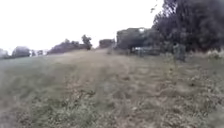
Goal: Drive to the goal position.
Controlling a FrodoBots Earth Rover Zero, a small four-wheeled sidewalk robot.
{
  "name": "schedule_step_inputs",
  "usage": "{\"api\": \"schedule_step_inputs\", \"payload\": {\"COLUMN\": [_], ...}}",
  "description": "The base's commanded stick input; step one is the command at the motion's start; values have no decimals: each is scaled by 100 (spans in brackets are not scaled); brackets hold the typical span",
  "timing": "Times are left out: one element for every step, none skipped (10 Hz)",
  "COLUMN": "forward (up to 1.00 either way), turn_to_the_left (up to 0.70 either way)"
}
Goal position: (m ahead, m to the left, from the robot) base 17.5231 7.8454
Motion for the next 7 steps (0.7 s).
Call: {"api": "schedule_step_inputs", "payload": {"forward": [70,70,70,70,70,70,70], "turn_to_the_left": [0,0,0,0,0,0,0]}}
